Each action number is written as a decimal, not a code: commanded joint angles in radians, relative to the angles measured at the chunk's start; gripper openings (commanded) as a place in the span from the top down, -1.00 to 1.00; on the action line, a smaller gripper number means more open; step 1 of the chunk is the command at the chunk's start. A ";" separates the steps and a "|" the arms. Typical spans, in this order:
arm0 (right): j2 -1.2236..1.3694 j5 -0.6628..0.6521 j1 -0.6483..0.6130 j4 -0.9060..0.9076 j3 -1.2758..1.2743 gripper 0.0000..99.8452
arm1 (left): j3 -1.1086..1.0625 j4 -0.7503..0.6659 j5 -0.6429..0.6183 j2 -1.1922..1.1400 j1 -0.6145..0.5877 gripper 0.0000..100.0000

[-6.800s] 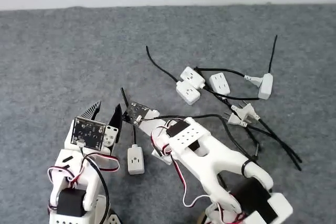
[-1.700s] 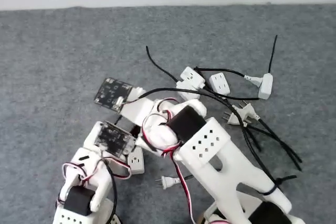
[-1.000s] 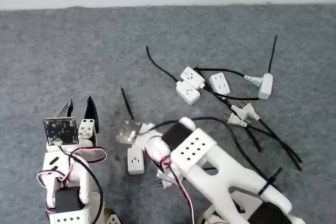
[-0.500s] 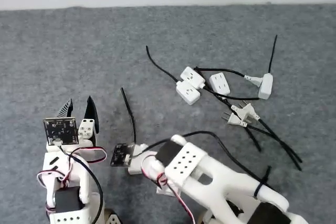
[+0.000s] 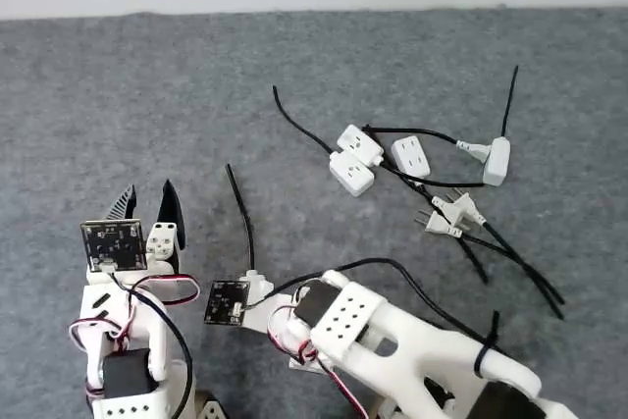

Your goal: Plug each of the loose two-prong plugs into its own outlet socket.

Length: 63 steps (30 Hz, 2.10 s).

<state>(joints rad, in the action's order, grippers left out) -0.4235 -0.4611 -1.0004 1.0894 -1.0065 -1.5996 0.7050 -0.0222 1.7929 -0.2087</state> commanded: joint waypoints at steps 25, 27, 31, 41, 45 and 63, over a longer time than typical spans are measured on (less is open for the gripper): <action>-0.015 -0.006 0.182 -0.180 -0.040 0.82 | 0.051 -0.028 -0.008 -0.002 0.003 0.66; -0.015 -0.006 0.205 -0.188 -0.040 0.82 | 0.051 -0.028 -0.008 -0.002 0.003 0.66; -0.015 -0.008 0.229 -0.196 -0.040 0.82 | 0.051 -0.028 -0.008 -0.002 0.003 0.66; -0.027 -0.006 0.346 -0.189 -0.018 0.82 | 0.051 -0.028 -0.008 -0.002 0.005 0.66; -0.027 -0.006 0.340 -0.186 -0.011 0.82 | 0.050 -0.026 -0.005 -0.002 0.029 0.66; 0.084 0.043 0.348 -0.283 0.015 0.82 | 0.053 -0.011 0.012 -0.002 0.052 0.66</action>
<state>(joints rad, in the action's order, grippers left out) -0.3913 -0.4135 -0.6674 0.8485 -1.0265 -1.5996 0.7050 -0.0192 1.7929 -0.1626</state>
